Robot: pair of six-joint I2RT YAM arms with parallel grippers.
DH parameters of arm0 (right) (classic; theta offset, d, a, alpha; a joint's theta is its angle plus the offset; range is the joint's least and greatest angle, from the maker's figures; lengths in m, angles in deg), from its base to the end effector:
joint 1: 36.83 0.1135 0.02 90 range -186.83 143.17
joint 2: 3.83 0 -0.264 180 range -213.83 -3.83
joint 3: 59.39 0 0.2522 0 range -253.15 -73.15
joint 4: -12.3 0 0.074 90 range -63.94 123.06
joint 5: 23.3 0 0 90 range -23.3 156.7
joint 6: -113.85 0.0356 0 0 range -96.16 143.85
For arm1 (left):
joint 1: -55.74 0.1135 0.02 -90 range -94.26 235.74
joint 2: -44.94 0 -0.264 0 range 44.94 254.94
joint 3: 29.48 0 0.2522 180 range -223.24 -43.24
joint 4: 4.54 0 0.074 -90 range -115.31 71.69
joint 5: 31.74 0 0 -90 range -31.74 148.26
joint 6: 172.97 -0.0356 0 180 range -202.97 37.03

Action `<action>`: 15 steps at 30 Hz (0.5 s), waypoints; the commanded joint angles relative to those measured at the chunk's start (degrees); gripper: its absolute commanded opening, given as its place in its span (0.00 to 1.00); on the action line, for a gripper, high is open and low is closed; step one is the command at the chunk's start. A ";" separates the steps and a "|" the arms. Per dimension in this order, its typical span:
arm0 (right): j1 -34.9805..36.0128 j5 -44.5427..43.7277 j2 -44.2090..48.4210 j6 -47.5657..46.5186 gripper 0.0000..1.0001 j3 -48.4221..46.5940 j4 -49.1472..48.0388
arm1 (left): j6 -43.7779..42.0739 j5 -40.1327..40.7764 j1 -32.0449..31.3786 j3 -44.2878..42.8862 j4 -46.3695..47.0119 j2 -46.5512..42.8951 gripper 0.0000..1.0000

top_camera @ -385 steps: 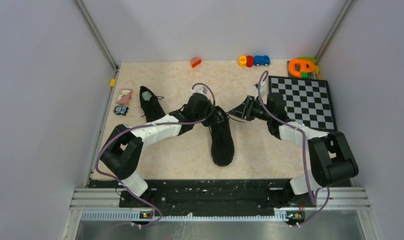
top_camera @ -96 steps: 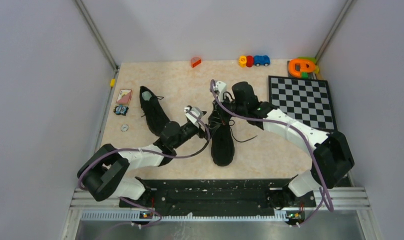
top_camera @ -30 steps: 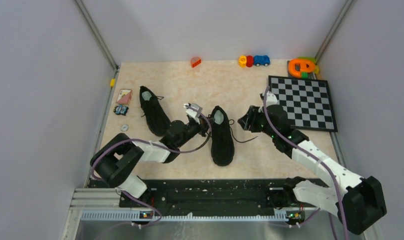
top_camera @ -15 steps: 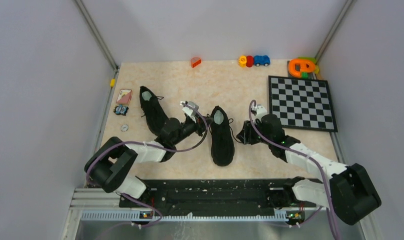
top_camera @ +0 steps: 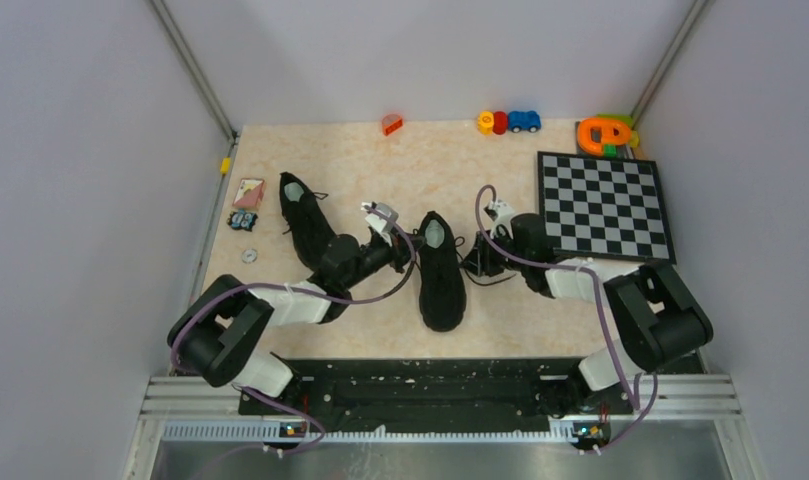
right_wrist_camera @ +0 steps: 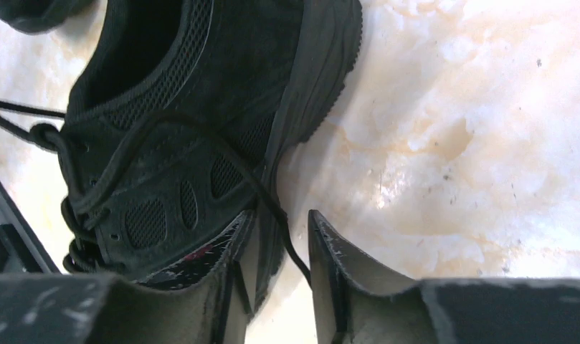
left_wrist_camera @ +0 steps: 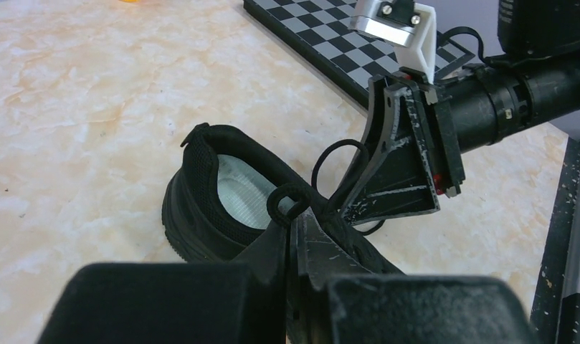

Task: Tie the shoes
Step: Wrap the shoelace around the shoelace.

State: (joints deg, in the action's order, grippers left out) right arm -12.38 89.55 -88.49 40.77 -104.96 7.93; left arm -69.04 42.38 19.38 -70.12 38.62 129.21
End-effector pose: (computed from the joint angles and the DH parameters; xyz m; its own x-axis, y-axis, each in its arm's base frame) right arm 0.2482 0.1280 0.1565 -0.6916 -0.0198 -0.7220 -0.4920 0.7448 0.4508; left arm 0.2233 -0.1765 0.2013 -0.1967 -0.1427 -0.9700 0.7657 0.5955 -0.2429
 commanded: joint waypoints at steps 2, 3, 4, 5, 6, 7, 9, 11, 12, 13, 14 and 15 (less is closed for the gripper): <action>-2.71 6.14 -3.89 2.28 0.18 -3.60 -9.40 | -1.88 -1.50 0.43 -0.75 0.83 -2.75 0.00; -3.16 8.30 -4.57 2.72 0.13 -3.80 -10.81 | -2.01 -1.66 0.49 -0.79 0.79 -2.76 0.00; -3.55 10.12 -5.18 3.13 0.09 -4.01 -11.87 | -2.11 -1.76 0.42 -0.81 0.62 -2.79 0.00; -3.83 11.30 -5.61 3.26 0.06 -4.18 -12.57 | -2.25 -1.83 0.48 -0.91 0.45 -2.72 0.00; -3.87 12.19 -5.90 3.03 0.01 -4.53 -12.80 | -2.37 -1.94 0.53 -0.98 0.33 -2.71 0.00; -3.95 12.40 -6.02 2.71 0.00 -4.83 -12.33 | -2.41 -2.03 0.59 -0.99 0.30 -2.77 0.00; -4.34 11.90 -5.92 2.40 0.00 -5.32 -11.15 | -2.42 -2.20 0.73 -0.92 0.10 -2.98 0.00; -5.89 10.80 -4.78 2.94 0.00 -5.38 -9.59 | -2.57 -2.23 0.89 -0.99 -0.35 -3.20 0.00; -7.02 7.65 -3.86 3.20 0.00 -5.63 -7.22 | -2.74 -2.22 0.93 -0.99 -0.65 -3.34 0.00; -8.05 4.07 -2.82 3.28 0.00 -6.31 -1.98 | -2.89 -2.15 0.92 -0.99 -1.00 -3.53 0.00; -9.12 -1.01 -1.43 3.03 0.00 -7.32 2.75 | -3.08 -2.02 0.88 -1.05 -1.43 -3.77 0.00; -9.97 -5.65 0.16 2.24 0.00 -8.28 6.69 | -3.16 -1.97 0.85 -1.07 -1.90 -3.95 0.00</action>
State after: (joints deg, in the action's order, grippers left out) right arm -18.39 96.43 -93.78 43.61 -108.94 3.56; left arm -70.99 41.09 19.95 -70.12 36.50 127.75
